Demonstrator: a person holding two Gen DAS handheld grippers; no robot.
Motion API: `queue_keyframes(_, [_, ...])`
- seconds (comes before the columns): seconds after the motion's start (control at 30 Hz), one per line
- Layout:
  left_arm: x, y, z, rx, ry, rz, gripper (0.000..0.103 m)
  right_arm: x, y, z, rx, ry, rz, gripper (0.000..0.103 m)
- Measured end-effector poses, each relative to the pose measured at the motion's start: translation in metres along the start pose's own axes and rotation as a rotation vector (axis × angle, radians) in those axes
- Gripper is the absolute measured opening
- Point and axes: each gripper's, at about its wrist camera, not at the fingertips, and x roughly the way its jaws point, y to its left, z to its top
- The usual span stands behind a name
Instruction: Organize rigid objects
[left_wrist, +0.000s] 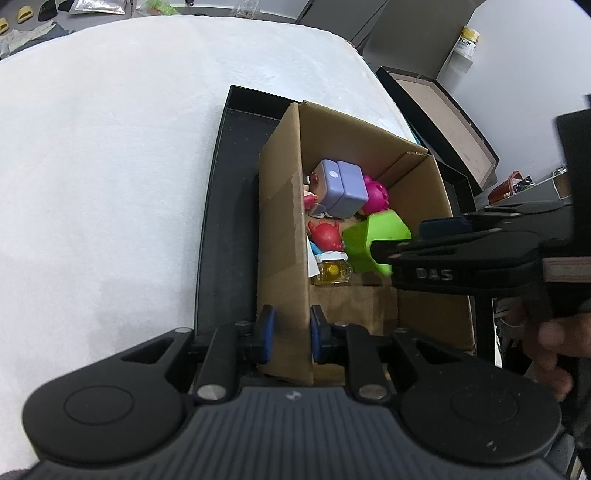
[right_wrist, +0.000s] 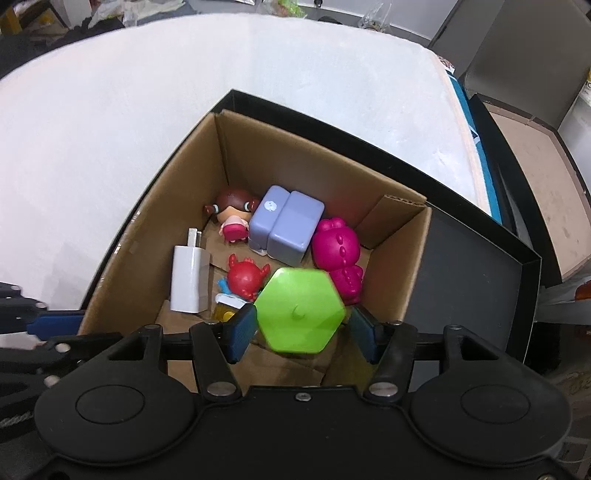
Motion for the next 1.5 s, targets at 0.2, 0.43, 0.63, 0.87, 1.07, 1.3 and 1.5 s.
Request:
queue_keyframes(0.2, [-0.001, -0.003, 0.0, 0.013, 0.002, 0.012, 0.018, -0.022, -0.017, -0.006, 0.044, -0.025, 0.071, 0.059])
queue_keyframes(0.43, [-0.001, -0.006, -0.001, 0.027, 0.006, 0.04, 0.018, -0.044, -0.031, -0.016, 0.083, -0.068, 0.103, 0.061])
queue_keyframes(0.63, [-0.003, -0.01, -0.003, 0.033, 0.006, 0.065, 0.018, -0.053, -0.046, -0.031, 0.127, -0.083, 0.13, 0.062])
queue_keyframes(0.87, [0.001, -0.013, 0.001, 0.022, 0.05, 0.088, 0.019, -0.061, -0.069, -0.055, 0.184, -0.11, 0.138, 0.065])
queue_keyframes(1.07, [0.0, -0.02, 0.002, 0.04, 0.069, 0.114, 0.019, -0.077, -0.092, -0.08, 0.27, -0.157, 0.164, 0.078])
queue_keyframes(1.3, [-0.026, -0.033, 0.016, 0.061, 0.046, 0.144, 0.021, -0.086, -0.112, -0.11, 0.377, -0.199, 0.173, 0.088])
queue_keyframes(1.5, [-0.054, -0.056, 0.017, 0.115, -0.001, 0.149, 0.028, -0.098, -0.117, -0.13, 0.426, -0.235, 0.182, 0.096])
